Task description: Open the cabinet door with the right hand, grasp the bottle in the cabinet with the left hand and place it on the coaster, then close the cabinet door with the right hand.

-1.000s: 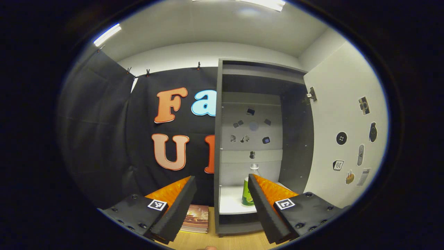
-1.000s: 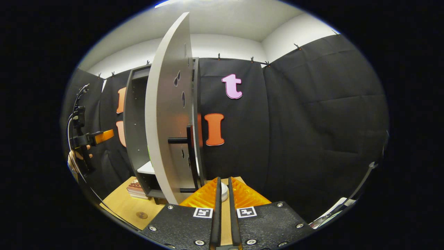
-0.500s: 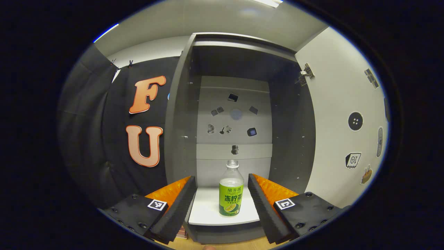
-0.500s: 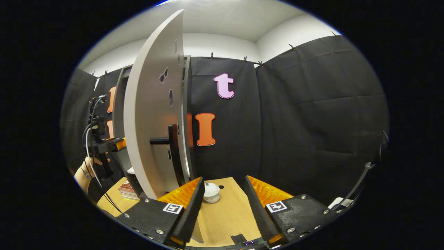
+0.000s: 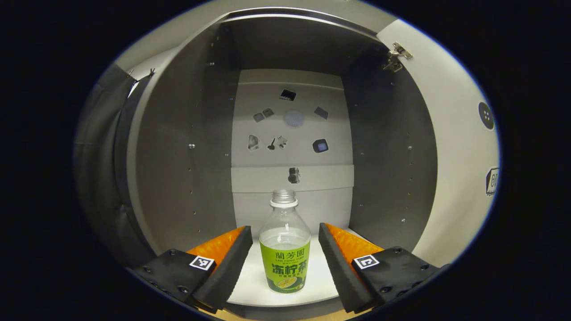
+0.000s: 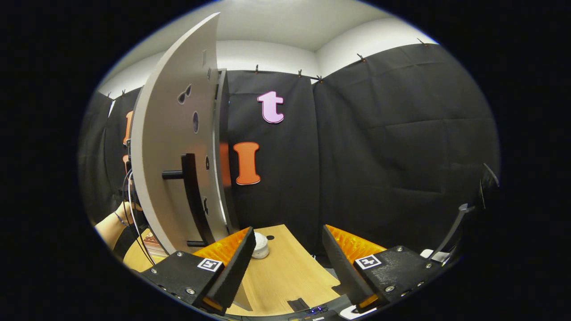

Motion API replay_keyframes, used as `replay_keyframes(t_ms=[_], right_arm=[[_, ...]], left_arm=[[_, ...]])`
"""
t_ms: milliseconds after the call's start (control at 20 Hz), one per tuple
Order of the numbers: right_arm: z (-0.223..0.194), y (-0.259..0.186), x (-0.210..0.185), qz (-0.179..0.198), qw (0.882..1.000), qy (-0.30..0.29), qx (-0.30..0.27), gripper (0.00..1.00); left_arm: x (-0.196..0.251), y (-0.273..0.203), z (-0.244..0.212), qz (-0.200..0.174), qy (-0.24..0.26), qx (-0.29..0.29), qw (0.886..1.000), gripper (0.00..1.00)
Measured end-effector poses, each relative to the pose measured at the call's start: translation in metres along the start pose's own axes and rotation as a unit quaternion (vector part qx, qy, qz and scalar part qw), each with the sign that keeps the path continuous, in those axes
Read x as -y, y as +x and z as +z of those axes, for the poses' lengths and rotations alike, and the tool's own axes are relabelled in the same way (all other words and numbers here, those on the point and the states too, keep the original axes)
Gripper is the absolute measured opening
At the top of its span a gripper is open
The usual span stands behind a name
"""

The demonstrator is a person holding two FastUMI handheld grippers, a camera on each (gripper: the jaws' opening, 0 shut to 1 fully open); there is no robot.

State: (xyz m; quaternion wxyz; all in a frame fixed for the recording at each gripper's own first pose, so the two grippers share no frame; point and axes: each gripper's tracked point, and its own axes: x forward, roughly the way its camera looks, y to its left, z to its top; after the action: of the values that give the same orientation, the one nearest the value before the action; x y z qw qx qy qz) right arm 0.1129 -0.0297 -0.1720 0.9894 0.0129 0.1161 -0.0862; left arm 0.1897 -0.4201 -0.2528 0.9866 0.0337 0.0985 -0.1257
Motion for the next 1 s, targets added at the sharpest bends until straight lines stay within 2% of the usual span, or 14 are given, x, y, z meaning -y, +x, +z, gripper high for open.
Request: replay_keyframes(t_ms=[100, 150, 200, 250, 300, 500, 650, 700, 850, 900, 950, 1000], right_arm=[[-0.002, -0.001, 0.002, -0.004, 1.000, 0.001, -0.005, 0.93], [-0.003, -0.001, 0.003, -0.006, 1.000, 0.002, -0.008, 0.93], [-0.004, 0.000, 0.003, -0.007, 1.000, 0.001, -0.010, 0.98], [-0.005, 0.000, 0.003, -0.008, 1.000, 0.001, -0.011, 0.98], [-0.005, 0.001, 0.003, -0.009, 1.000, 0.001, -0.011, 0.93], [-0.005, 0.000, 0.001, -0.002, 1.000, 0.002, -0.011, 0.93], [-0.004, -0.001, 0.000, 0.004, 1.000, -0.001, -0.008, 0.93], [-0.003, -0.001, 0.000, 0.008, 1.000, 0.000, -0.007, 0.98], [-0.002, -0.003, -0.004, 0.014, 1.000, 0.001, -0.003, 0.98], [0.000, -0.003, -0.005, 0.017, 1.000, 0.002, -0.002, 0.93], [0.000, -0.005, -0.006, 0.019, 1.000, 0.002, -0.001, 0.98], [0.000, -0.005, -0.007, 0.022, 1.000, 0.003, 0.001, 0.93]], left_arm=[[-0.001, 0.010, -0.007, -0.001, 0.002, -0.004, 1.000, 0.98], [-0.005, 0.015, -0.011, 0.002, 0.002, -0.005, 1.000, 0.94], [-0.006, 0.016, -0.008, 0.002, 0.000, -0.001, 1.000, 0.87], [-0.005, 0.015, -0.009, 0.000, -0.004, -0.001, 1.000, 0.82], [-0.005, 0.013, -0.009, -0.001, -0.009, -0.001, 1.000, 0.83], [-0.010, 0.004, 0.000, -0.005, -0.010, 0.010, 1.000, 0.81], [-0.016, -0.023, 0.010, -0.013, -0.010, 0.022, 1.000, 0.82], [-0.019, -0.032, 0.013, -0.013, -0.010, 0.025, 1.000, 0.83], [-0.028, -0.058, 0.016, -0.015, -0.001, 0.027, 1.000, 0.84], [-0.032, -0.067, 0.018, -0.016, 0.004, 0.030, 0.999, 0.84], [-0.037, -0.076, 0.017, -0.014, 0.011, 0.032, 0.999, 0.84], [-0.042, -0.086, 0.016, -0.011, 0.017, 0.032, 0.999, 0.82]])
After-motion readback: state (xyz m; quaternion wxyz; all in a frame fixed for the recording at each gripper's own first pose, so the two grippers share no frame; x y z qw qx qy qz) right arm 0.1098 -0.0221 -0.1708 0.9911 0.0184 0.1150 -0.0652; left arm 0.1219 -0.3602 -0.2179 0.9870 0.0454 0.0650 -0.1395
